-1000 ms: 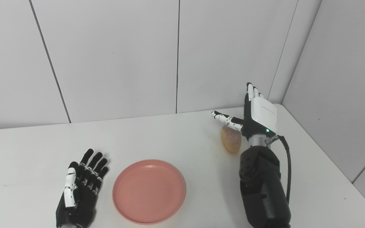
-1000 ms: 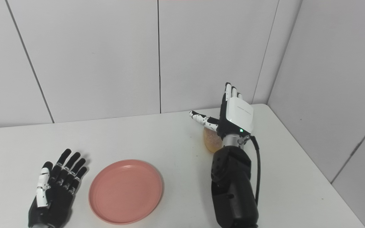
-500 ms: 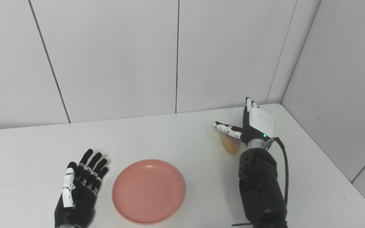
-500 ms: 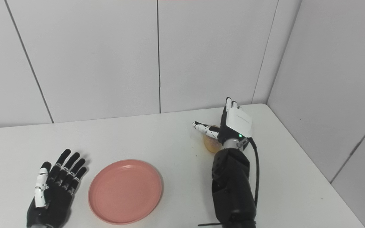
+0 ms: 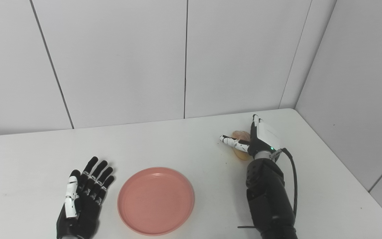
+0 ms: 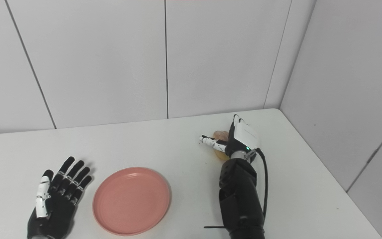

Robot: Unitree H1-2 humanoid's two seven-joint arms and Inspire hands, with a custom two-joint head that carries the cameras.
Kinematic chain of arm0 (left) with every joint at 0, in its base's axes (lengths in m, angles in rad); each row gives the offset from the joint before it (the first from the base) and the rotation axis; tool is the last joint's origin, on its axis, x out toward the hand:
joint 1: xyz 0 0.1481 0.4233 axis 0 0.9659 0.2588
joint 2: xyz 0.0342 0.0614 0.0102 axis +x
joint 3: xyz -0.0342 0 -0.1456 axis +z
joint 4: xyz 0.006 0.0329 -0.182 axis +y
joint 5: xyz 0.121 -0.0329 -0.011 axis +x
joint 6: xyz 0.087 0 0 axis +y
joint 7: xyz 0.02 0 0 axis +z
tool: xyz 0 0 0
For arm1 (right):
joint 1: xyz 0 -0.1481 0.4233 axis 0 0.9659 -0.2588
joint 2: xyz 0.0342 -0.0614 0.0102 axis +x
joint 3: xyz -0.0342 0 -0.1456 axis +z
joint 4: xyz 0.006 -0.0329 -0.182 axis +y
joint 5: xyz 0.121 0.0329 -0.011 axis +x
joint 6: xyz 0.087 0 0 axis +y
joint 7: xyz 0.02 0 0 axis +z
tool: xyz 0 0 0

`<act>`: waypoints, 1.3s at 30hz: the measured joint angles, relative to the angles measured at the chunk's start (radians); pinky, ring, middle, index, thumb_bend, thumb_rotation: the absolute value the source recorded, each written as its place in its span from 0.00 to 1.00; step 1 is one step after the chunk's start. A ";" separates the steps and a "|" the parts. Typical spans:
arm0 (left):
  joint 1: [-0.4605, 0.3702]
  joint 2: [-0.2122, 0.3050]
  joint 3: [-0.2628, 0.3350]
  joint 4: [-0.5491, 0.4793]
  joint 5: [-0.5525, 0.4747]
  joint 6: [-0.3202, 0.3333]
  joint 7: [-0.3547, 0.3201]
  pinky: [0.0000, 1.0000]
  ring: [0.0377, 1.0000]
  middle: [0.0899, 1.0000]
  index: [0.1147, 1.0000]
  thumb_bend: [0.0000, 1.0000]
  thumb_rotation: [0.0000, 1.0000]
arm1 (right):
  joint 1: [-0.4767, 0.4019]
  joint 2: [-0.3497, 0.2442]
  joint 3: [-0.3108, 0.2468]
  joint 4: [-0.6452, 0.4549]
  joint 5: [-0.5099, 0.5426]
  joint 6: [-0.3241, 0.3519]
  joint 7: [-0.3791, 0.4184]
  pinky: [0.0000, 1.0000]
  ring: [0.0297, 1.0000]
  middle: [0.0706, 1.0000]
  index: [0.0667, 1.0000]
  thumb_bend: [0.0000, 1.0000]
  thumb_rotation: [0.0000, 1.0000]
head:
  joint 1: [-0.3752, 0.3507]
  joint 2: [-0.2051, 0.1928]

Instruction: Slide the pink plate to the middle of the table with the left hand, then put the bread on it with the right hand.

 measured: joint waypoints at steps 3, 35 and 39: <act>0.000 0.000 0.003 0.000 -0.008 0.003 0.002 0.93 0.88 0.87 0.86 0.31 1.00 | -0.013 -0.001 -0.002 0.025 0.012 0.000 -0.021 0.97 1.00 1.00 1.00 0.99 0.70 | 0.000 0.003; 0.002 0.004 0.001 -0.002 -0.016 0.003 0.004 0.92 0.87 0.86 0.85 0.32 1.00 | -0.063 -0.016 0.003 0.153 0.020 0.000 -0.074 0.39 0.53 0.61 0.74 0.97 0.49 | 0.011 0.018; 0.003 0.004 0.000 -0.002 -0.016 0.003 0.004 0.92 0.87 0.86 0.86 0.32 1.00 | -0.064 -0.019 0.006 0.150 0.024 0.000 -0.054 0.42 0.57 0.64 0.72 0.95 0.45 | 0.014 0.020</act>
